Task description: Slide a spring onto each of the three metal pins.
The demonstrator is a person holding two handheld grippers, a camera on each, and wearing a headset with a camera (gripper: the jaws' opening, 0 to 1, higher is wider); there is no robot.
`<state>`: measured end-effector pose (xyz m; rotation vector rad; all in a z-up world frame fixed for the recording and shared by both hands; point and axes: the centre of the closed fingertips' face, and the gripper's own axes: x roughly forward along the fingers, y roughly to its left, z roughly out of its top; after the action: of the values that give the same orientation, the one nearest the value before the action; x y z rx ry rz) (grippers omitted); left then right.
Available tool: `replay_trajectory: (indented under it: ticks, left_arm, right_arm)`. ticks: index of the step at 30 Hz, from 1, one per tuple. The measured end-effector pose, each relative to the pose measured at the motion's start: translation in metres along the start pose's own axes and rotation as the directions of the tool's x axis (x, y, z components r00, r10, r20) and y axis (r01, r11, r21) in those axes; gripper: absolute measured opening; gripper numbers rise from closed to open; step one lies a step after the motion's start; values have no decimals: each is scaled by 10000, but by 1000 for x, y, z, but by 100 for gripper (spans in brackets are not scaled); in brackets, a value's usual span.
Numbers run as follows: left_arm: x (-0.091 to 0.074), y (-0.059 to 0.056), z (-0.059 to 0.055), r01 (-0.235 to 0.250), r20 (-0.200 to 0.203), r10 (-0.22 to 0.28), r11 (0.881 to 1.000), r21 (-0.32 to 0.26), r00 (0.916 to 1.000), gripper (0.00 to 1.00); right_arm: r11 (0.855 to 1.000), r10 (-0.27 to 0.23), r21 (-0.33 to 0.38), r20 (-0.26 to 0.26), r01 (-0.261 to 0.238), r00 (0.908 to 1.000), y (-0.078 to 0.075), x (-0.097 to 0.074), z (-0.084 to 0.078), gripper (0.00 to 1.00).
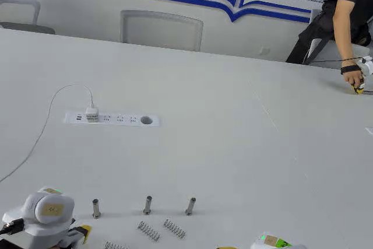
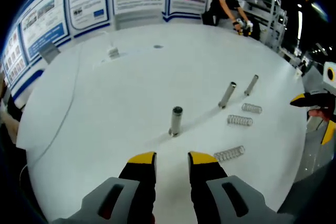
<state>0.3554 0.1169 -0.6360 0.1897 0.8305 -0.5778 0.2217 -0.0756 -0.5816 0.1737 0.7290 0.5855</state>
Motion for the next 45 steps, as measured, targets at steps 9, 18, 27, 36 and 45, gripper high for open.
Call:
replay_trajectory:
  ticks: [9,18,27,36,45]
  left_arm:
    - [-11,-4,-20,182,-162,-183,9998,-59,9997,30]
    - [-22,-12,-30,477,-134,-474,9987,171,9988,36]
    - [-37,-21,-28,764,159,-767,9969,189,9969,42]
    - [-51,-26,-23,1063,504,-1070,9942,164,9930,49]
    - [-64,-40,-24,1432,663,-1462,9885,478,9870,57]
  right_arm:
    - [10000,77,23,-66,-77,9999,1,4,-3,91]
    - [9999,119,32,-133,-119,9998,2,5,-7,91]
    - [9999,146,42,-89,-146,9999,2,6,-6,91]
    - [9998,198,36,-86,-197,9998,4,7,-6,91]
    - [9996,266,12,-102,-266,9996,7,9,-5,91]
